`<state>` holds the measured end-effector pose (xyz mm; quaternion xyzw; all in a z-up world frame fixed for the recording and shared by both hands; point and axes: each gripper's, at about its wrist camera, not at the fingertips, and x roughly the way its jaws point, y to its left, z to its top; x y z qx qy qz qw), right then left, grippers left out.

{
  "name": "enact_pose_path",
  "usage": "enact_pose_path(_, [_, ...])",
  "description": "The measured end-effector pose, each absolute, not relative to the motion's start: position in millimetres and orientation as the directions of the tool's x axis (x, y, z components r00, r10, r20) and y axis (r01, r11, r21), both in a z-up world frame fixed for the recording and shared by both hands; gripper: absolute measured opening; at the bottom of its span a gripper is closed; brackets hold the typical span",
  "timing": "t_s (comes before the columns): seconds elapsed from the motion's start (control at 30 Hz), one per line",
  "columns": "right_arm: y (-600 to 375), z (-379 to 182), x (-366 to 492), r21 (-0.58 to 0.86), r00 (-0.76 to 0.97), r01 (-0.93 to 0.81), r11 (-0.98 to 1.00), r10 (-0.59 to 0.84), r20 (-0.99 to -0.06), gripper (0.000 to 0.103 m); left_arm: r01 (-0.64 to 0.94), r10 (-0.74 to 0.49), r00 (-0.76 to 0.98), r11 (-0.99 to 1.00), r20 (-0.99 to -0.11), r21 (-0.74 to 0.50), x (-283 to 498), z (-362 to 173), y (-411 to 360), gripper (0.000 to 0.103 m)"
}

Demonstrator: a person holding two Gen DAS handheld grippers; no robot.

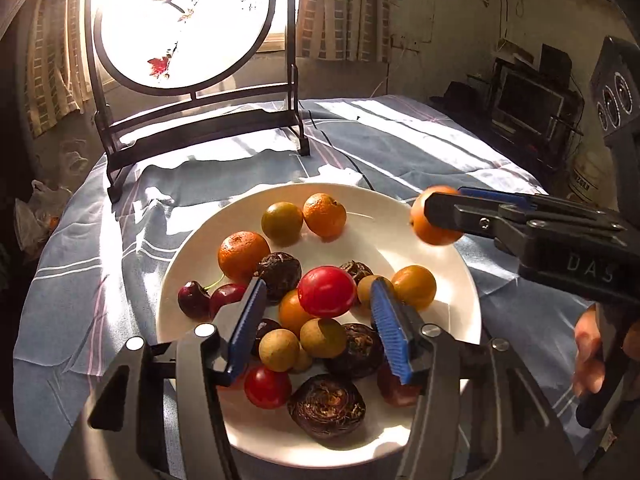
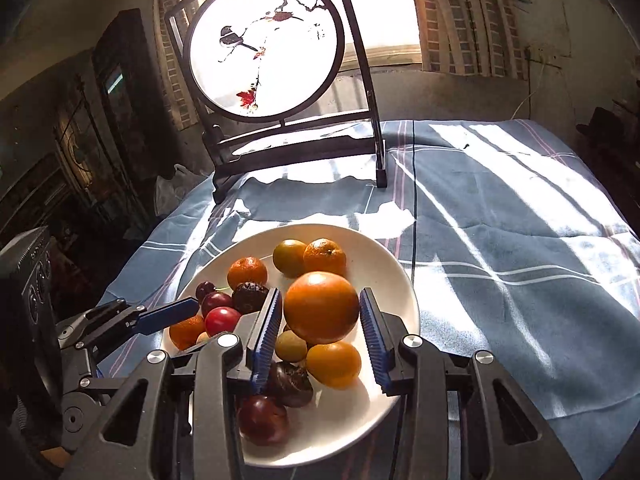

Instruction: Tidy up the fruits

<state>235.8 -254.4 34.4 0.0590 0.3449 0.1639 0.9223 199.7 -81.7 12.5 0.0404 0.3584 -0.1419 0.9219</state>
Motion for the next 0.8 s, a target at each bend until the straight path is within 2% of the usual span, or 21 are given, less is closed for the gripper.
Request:
enact_pose_path(0.1, [-253,41,224,0.236,0.708,-0.287,0.928,0.371,-0.600,0.049,0.260,-0.238,0.707,0.963,-0.666,-0.068,193,17,-66,0.073])
enact_pose_path(0.3, [-265,41,148,0.187,0.718,-0.322,0.928,0.368,-0.591,0.074,0.258,-0.204,0.735,0.966,-0.646,-0.012,126,22,-52,0.096])
enact_pose_path(0.37, [-274,39,117,0.176,0.729,-0.313,0.933,0.354,-0.586,0.088,0.275,-0.213,0.727,0.961,-0.652,-0.007,96,22,-52,0.098])
enact_pose_path(0.47, [-289,35,71,0.145,0.751,-0.282,0.948,0.312,-0.582,0.099,0.276,-0.230,0.734,0.961,-0.638,-0.029,51,27,-47,0.098])
enact_pose_path(0.6, [-311,36,21,0.145,0.780,-0.230,0.962,0.271,-0.564,0.099,0.232,-0.229,0.729,0.969,-0.645,-0.083,6,31,-39,0.098])
enact_pose_path(0.8, [-329,41,-36,0.091,0.813,-0.168,0.982,0.191,-0.550,0.099,0.151,-0.155,0.765,0.987,-0.626,-0.060,-47,36,-30,0.098])
